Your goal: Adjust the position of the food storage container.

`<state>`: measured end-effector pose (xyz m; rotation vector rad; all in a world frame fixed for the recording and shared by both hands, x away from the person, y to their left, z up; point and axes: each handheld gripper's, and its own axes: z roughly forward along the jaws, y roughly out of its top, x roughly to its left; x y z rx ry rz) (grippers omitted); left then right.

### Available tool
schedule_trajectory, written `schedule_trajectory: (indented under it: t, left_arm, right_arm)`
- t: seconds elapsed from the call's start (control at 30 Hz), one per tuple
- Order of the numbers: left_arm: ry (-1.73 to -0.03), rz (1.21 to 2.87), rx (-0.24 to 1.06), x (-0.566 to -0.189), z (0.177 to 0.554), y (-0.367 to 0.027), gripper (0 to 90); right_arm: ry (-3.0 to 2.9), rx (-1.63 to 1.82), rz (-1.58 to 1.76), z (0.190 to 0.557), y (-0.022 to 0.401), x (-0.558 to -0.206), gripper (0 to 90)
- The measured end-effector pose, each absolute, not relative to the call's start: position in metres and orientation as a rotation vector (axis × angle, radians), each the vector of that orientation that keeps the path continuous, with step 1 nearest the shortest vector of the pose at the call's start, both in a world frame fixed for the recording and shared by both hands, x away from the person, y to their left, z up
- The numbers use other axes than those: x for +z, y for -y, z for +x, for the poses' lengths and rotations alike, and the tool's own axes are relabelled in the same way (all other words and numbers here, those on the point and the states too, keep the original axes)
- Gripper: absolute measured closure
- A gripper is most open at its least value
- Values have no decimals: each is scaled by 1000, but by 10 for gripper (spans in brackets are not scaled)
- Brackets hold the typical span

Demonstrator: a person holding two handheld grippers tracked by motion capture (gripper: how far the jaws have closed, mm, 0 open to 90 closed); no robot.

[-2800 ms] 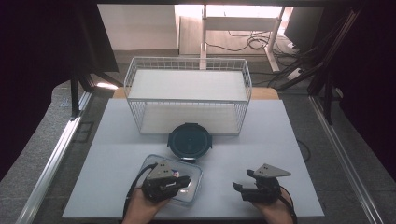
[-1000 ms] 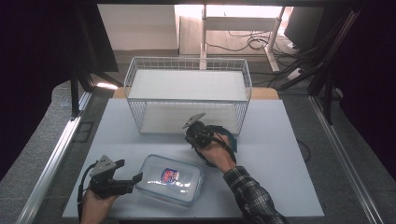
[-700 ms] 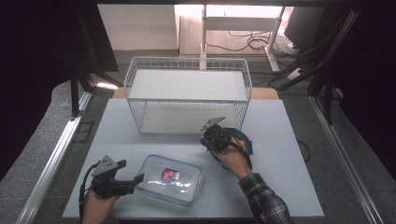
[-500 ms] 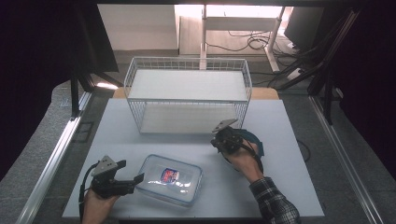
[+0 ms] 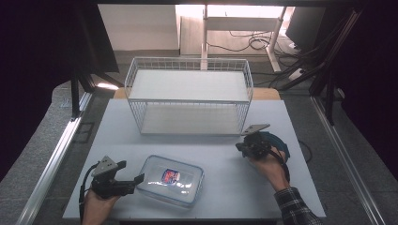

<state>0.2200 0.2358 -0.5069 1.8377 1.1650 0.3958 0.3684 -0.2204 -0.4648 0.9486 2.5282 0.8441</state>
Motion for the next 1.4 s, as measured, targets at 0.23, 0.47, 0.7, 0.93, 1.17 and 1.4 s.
schedule_trajectory:
  t: [0.23, 0.47, 0.7, 0.93, 1.17, 1.4]
  left_arm:
    - [-1168, 1837, 394, -507, 220, -237, 95]
    - [-1169, 1838, 393, -507, 221, -236, 95]
    - [-1173, 1837, 383, -508, 222, -236, 95]
    - [-1187, 1821, 398, -498, 222, -242, 108]
    - [-1235, 1857, 426, -502, 219, -263, 581]
    - [-1222, 2038, 365, -517, 222, -251, 835]
  right_arm:
    - [-2486, 831, 998, 369, 246, -464, 894]
    - [-2446, 817, 1051, 377, 267, -463, 894]
    - [-2417, 804, 1096, 381, 277, -462, 892]
    - [-2395, 885, 1086, 365, 277, -460, 890]
    - [-2431, 1084, 1022, 323, 259, -457, 890]
    - [-2530, 1121, 943, 289, 233, -477, 889]
